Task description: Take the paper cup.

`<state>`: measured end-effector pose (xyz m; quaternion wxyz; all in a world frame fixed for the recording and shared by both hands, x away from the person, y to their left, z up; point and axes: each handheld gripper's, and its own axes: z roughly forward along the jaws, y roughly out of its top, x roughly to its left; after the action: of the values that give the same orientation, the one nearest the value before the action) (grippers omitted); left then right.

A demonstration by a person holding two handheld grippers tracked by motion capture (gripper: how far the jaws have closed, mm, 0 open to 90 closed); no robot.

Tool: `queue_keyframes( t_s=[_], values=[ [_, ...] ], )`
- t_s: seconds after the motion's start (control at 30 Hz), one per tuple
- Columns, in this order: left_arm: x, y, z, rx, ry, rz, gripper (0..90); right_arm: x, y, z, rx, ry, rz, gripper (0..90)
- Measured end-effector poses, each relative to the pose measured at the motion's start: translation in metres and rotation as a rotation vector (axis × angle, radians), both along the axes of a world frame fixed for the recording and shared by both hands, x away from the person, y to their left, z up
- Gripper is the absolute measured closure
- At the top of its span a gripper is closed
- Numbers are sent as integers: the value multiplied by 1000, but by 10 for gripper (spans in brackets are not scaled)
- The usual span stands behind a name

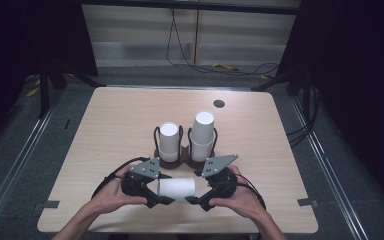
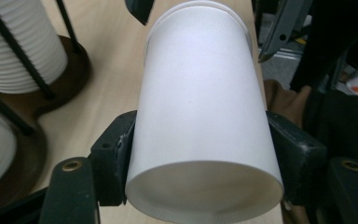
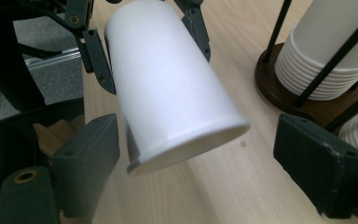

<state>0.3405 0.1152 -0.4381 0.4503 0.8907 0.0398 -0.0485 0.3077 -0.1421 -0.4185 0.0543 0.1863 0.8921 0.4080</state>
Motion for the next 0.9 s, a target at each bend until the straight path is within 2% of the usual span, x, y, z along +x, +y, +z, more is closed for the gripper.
queue_keyframes(
  t_s=[0.03, 0.1, 0.13, 0.27, 0.4, 0.43, 0.5, 0.57, 0.67, 0.7, 0.9],
  values=[
    [0, 0, 0, 0, 0, 0, 328, 0, 0, 0, 0, 0, 0, 140],
    [1, 2, -1, -29, 12, 14, 327, 0, -3, 0, 19, -9, -4, 136],
    [1, 3, -1, -33, 4, 20, 327, 0, -4, -1, 28, -3, -4, 136],
    [3, 3, -5, -55, 24, 20, 326, 1, -6, -1, 31, -11, -15, 136],
    [4, 5, -8, -65, 22, 32, 324, 4, -8, -3, 57, -8, -21, 136],
    [4, 5, -9, -78, 25, 34, 324, 4, -9, -4, 58, -10, -23, 136],
    [4, 6, -9, -76, 22, 40, 324, 4, -9, -4, 56, -11, -28, 137],
    [3, 7, -9, -101, 14, 49, 324, 4, -10, -5, 57, -19, -31, 142],
    [2, 7, -10, -111, 8, 49, 324, 3, -11, -7, 64, -28, -23, 142],
    [1, 6, -10, -126, 19, 52, 324, 3, -11, -7, 66, -27, -18, 142],
    [2, 6, -10, -138, 19, 44, 322, 2, -12, -9, 82, -42, 2, 143]
  ],
)
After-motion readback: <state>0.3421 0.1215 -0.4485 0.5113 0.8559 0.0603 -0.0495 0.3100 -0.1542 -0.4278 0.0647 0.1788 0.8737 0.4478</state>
